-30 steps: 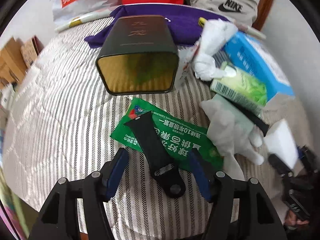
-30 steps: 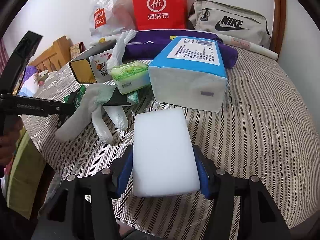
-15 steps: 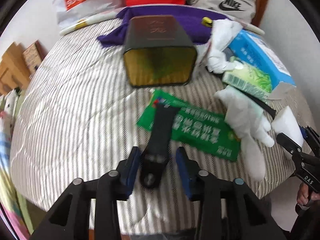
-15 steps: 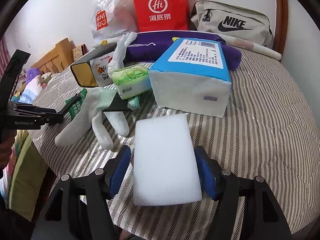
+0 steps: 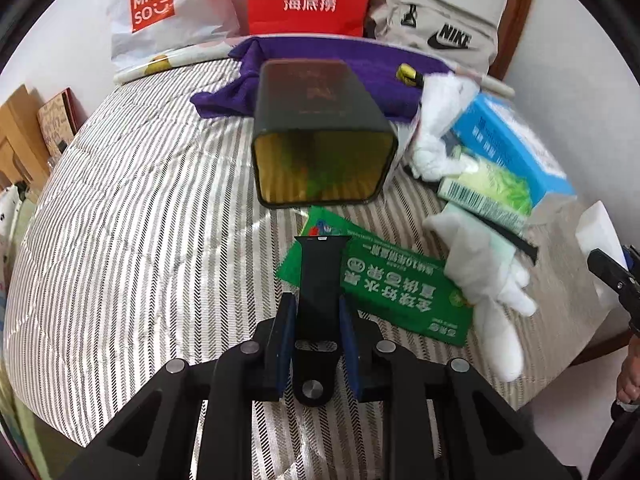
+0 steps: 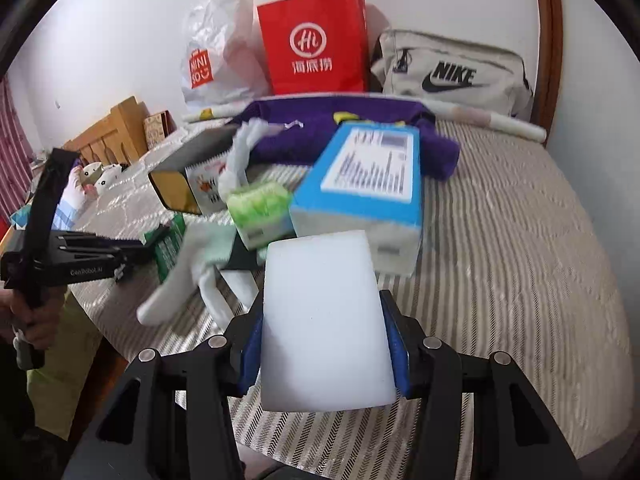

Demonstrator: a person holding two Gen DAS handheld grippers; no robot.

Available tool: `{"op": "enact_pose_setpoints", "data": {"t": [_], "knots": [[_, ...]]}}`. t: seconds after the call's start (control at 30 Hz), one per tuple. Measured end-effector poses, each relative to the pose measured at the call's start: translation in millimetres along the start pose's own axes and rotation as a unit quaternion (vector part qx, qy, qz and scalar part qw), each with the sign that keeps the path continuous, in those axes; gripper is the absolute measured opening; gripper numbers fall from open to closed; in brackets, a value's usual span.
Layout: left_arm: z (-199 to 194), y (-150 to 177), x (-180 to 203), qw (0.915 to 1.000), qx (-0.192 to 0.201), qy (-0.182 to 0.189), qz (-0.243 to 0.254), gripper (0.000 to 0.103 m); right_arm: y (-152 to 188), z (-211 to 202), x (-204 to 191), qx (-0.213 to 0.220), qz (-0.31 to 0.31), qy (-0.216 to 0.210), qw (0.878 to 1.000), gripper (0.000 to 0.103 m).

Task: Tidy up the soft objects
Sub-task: 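Carry the strap with the left tool and sponge with the right tool to the towel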

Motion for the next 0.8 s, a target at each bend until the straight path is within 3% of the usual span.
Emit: {"op": "enact_pose_setpoints", "data": {"t": [0.8], "knots": [[-57, -52, -26, 0.9975, 0.069, 0.000, -0.016, 0.021, -74, -12, -15, 0.037, 0.002, -0.008, 0.999, 0.051]]}}
Point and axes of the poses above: each gripper's, at about its wrist camera, not at the fingertips, and z roughly the way its jaws point, x to its right, y to its underside, the point moved 5 cm from there along z, roughly the way its jaws point, and after that the axes turned 14 degrees about z, right-handed, at the moved point
